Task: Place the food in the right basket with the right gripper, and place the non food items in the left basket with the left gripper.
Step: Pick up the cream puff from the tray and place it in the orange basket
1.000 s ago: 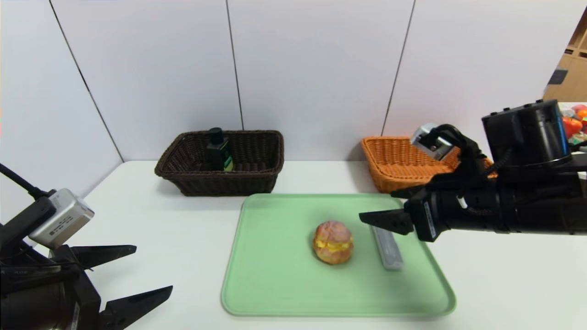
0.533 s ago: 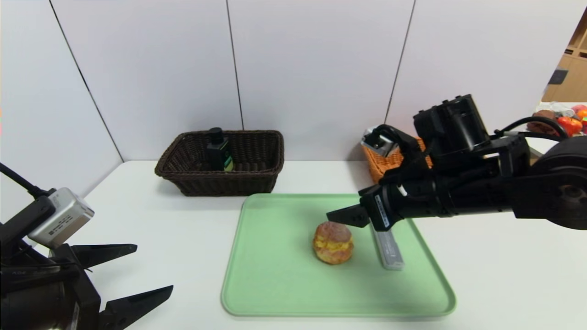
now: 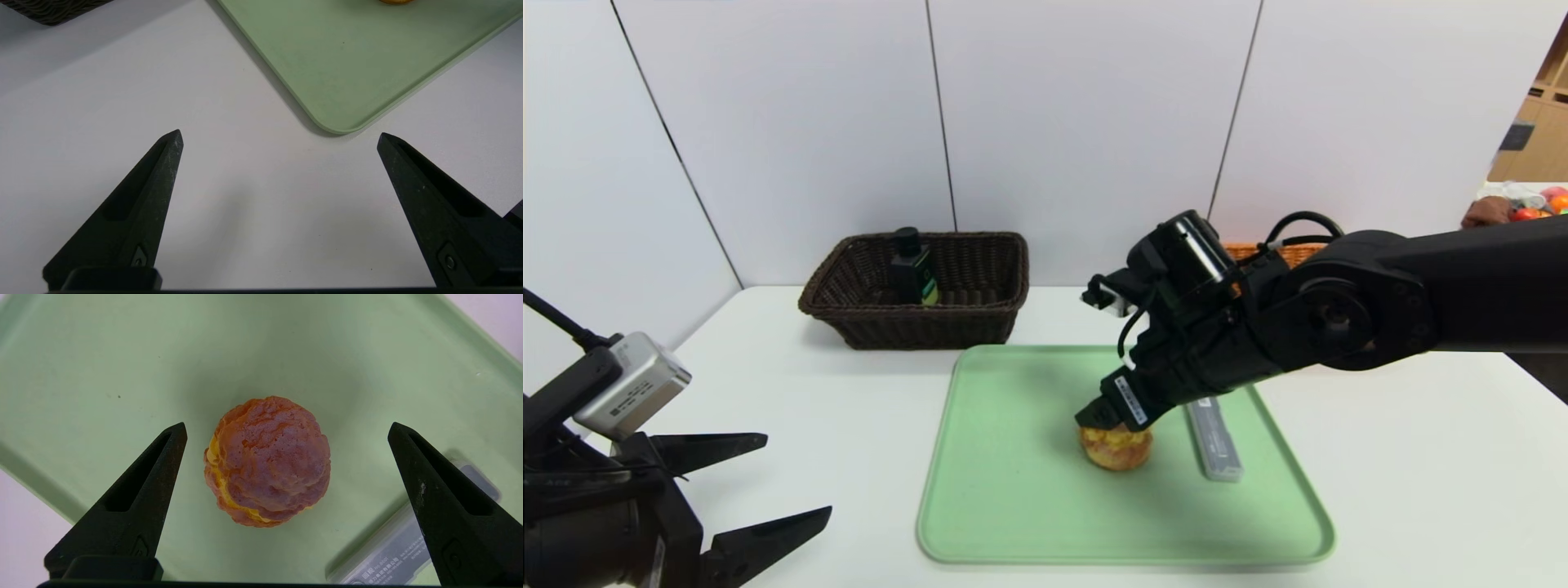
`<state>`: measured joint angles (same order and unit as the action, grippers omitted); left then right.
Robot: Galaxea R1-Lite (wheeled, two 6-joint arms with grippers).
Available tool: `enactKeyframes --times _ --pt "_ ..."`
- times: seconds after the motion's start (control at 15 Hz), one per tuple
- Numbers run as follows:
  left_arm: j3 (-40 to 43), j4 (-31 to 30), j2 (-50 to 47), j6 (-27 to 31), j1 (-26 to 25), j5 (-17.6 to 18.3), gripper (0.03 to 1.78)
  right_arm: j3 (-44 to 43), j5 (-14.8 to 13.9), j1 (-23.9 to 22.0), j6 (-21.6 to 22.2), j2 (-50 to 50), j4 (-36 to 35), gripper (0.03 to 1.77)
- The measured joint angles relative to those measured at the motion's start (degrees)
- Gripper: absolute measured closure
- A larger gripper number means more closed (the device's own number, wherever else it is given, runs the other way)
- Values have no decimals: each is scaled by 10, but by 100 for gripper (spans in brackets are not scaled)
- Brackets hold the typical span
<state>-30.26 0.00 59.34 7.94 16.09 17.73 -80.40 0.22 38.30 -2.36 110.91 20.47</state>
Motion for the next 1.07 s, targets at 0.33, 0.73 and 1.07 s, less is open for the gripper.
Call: enactKeyframes --times 0.33,0.73,1.07 --pt "1 -1 1 0 0 0 12 -1 -23 8 0 23 7 10" --pt "2 -2 0 0 -1 -1 12 15 -23 26 0 31 23 10" --pt "2 -2 -1 0 -1 -1 12 20 -22 34 4 31 23 40"
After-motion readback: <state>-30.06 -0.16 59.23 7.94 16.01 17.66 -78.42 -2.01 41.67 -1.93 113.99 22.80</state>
